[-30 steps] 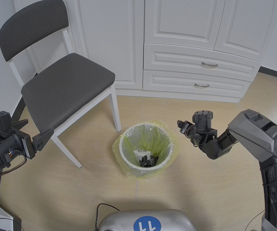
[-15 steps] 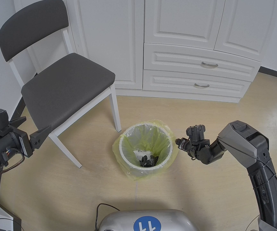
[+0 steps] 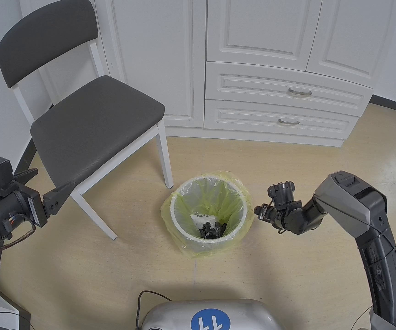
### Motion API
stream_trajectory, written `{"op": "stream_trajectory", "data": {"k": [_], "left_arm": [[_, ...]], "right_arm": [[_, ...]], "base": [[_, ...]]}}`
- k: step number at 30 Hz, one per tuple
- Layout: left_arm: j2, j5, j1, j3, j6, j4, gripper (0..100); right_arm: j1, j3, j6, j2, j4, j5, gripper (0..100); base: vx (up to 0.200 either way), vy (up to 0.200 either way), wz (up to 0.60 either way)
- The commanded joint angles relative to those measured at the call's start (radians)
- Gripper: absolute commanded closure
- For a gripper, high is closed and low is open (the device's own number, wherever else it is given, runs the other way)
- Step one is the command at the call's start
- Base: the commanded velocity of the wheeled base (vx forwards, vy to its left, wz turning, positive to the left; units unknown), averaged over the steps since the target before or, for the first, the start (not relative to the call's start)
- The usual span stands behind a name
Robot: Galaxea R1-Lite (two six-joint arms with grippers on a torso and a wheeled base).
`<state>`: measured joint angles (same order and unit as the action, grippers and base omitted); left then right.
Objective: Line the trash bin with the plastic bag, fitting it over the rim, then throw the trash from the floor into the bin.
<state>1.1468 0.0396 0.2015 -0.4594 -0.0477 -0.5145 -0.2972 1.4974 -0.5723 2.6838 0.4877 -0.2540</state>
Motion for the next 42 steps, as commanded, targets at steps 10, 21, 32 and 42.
{"op": "stream_trajectory", "data": {"k": [10,21,32,42], "left_arm": [[-0.039,0.000,0.018,0.048,0.009,-0.001,0],[-0.197,0.000,0.016,0.105,0.009,0.010,0],[-0.418,-0.004,0.007,0.159,0.005,0.021,0],[-0.590,-0.056,-0.007,0.160,0.003,0.022,0]], "right_arm": [[0.102,-0.655,0.232,-0.622,0.227,0.018,0],[0.090,-1.048,0.276,-1.044,0.436,0.018,0],[0.090,-1.238,0.477,-1.575,0.424,0.160,0],[0.093,-1.241,0.601,-2.084,0.081,0.164,0]], "base": [[0.000,0.000,0.00],[0.000,0.000,0.00],[0.000,0.000,0.00],[0.000,0.000,0.00]]}}
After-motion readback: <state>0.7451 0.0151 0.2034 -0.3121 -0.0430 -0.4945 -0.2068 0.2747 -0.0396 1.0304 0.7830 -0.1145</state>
